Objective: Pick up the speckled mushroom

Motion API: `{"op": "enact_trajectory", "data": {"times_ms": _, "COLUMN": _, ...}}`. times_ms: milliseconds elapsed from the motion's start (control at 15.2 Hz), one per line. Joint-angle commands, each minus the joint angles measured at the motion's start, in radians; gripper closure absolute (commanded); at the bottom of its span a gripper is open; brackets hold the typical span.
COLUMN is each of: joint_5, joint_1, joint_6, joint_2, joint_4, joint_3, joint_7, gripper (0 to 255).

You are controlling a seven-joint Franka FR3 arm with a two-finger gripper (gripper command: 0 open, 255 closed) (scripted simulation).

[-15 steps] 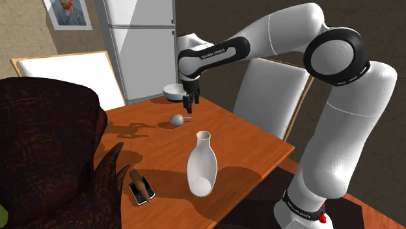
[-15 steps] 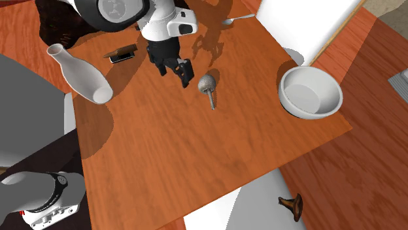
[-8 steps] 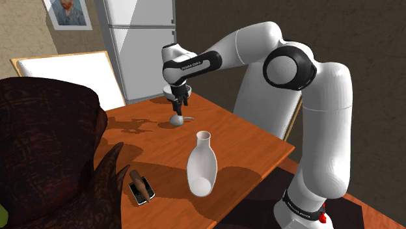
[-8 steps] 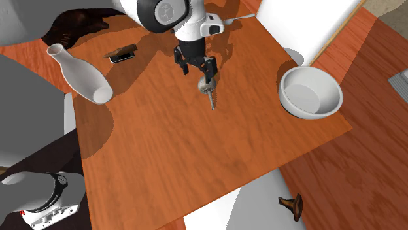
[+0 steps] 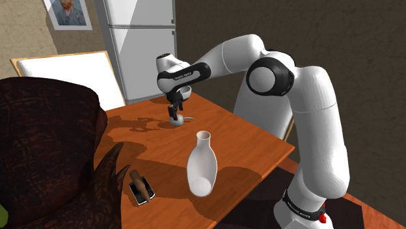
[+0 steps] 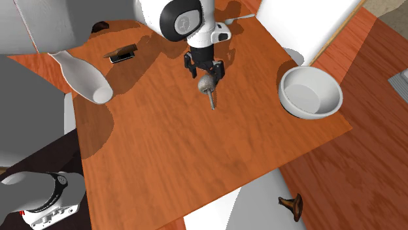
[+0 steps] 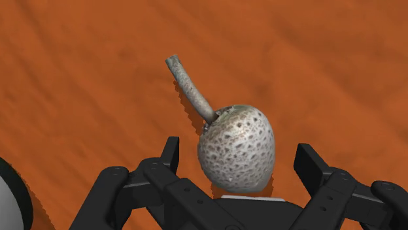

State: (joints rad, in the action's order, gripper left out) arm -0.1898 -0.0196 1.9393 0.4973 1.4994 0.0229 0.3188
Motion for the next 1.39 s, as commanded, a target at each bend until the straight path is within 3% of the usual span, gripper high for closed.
{"op": "enact_trajectory", "data": {"times_ms": 0, "joint_5": -0.002, "joint_1": -0.001, "joint_6": 0.021, "joint_2": 0.008, "joint_4": 0.014, "joint_3": 0.000, "joint_7": -0.005, "gripper": 0}}
{"op": "enact_trajectory", "data": {"times_ms": 198, "joint_5": -0.003, "joint_1": -0.001, "joint_6": 0.039, "joint_2": 0.015, "joint_4": 0.024, "joint_3": 0.000, "joint_7": -0.008, "gripper": 0}}
{"op": "enact_trajectory", "data": {"times_ms": 264, "joint_5": -0.003, "joint_1": -0.001, "joint_6": 0.037, "joint_2": 0.015, "joint_4": 0.022, "joint_3": 0.000, "joint_7": -0.008, "gripper": 255}}
{"op": "enact_trajectory", "data": {"times_ms": 858, "joint_5": -0.003, "joint_1": 0.000, "joint_6": 0.039, "joint_2": 0.015, "joint_4": 0.024, "joint_3": 0.000, "joint_7": -0.008, "gripper": 255}}
{"op": "enact_trajectory", "data": {"times_ms": 1320, "joint_5": 0.002, "joint_1": -0.001, "joint_6": -0.040, "joint_2": -0.013, "joint_4": -0.027, "joint_3": -0.001, "joint_7": 0.006, "gripper": 255}}
